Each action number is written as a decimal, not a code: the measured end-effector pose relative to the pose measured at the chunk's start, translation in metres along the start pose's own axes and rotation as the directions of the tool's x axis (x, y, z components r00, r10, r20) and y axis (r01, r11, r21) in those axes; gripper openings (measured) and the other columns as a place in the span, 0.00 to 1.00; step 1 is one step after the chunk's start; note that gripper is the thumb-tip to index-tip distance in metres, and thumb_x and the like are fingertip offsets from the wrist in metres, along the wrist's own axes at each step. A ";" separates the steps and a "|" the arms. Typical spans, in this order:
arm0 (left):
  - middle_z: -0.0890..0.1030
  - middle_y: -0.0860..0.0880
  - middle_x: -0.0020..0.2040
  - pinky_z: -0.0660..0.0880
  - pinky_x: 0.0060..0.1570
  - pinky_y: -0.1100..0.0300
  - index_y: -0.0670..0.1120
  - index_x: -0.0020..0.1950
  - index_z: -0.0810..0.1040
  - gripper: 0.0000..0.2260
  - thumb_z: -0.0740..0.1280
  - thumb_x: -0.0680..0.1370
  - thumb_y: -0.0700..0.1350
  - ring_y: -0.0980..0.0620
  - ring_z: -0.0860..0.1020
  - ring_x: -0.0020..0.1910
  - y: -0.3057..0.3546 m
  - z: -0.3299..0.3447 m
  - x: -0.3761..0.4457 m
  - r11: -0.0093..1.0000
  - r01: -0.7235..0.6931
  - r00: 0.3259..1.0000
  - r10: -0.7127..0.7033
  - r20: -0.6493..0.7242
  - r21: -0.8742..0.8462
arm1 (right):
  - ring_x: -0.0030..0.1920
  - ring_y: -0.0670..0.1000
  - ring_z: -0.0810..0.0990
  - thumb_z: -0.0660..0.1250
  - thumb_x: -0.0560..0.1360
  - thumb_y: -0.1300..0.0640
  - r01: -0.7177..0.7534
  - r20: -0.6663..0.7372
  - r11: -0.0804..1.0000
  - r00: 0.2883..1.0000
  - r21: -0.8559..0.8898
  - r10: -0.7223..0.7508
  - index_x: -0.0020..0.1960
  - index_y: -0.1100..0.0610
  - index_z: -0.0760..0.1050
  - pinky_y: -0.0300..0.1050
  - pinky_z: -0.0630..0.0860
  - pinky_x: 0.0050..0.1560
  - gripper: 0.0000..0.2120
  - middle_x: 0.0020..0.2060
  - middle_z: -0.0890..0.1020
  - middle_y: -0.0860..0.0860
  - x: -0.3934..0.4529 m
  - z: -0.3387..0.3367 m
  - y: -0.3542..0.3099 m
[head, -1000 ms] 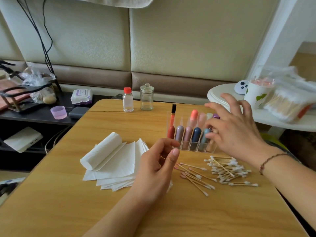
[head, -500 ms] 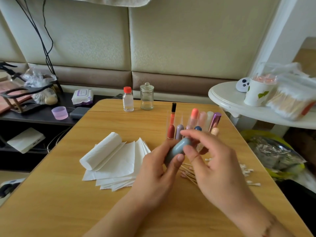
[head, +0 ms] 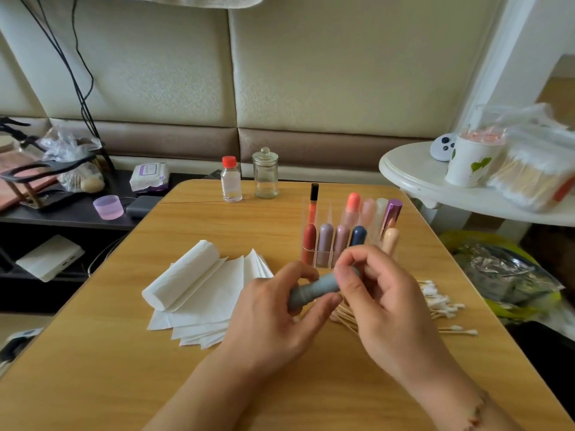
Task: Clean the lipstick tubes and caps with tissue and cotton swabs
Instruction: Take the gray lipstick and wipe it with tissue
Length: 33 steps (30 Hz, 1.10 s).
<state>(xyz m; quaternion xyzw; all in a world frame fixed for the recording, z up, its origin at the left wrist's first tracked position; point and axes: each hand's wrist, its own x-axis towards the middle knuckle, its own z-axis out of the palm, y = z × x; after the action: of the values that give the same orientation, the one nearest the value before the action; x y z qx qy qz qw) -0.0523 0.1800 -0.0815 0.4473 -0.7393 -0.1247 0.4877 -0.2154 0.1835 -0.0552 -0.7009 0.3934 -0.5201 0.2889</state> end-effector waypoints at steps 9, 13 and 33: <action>0.72 0.48 0.38 0.63 0.32 0.60 0.49 0.62 0.72 0.16 0.56 0.76 0.48 0.53 0.65 0.34 -0.007 -0.004 0.014 0.592 0.272 0.904 -0.426 -0.008 -0.759 | 0.49 0.41 0.81 0.74 0.71 0.50 -0.104 -0.120 0.945 0.990 -0.311 0.069 0.56 0.47 0.76 0.32 0.75 0.48 0.15 0.46 0.83 0.39 -0.006 -0.006 0.025; 0.77 0.46 0.44 0.69 0.38 0.60 0.45 0.69 0.68 0.20 0.62 0.77 0.44 0.53 0.71 0.39 -0.013 -0.009 0.017 0.471 0.197 0.914 -0.406 -0.013 -0.860 | 0.49 0.45 0.77 0.81 0.66 0.56 0.018 -0.028 0.815 0.999 -0.579 -0.042 0.56 0.47 0.82 0.42 0.76 0.51 0.20 0.45 0.77 0.36 -0.010 0.009 0.028; 0.82 0.41 0.53 0.76 0.40 0.61 0.41 0.60 0.75 0.12 0.58 0.80 0.44 0.50 0.78 0.40 -0.004 -0.010 0.019 0.061 0.277 0.845 -0.491 0.213 -0.959 | 0.49 0.52 0.74 0.66 0.71 0.43 0.249 0.098 0.724 0.965 -0.644 -0.244 0.45 0.49 0.83 0.52 0.74 0.47 0.12 0.44 0.78 0.43 -0.018 0.020 0.015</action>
<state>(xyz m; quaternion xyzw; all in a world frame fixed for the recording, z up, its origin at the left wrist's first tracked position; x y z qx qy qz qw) -0.0446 0.1654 -0.0673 0.2222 -0.2960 -0.6489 0.6648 -0.2027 0.1908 -0.0818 -0.8049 0.4517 -0.3823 -0.0429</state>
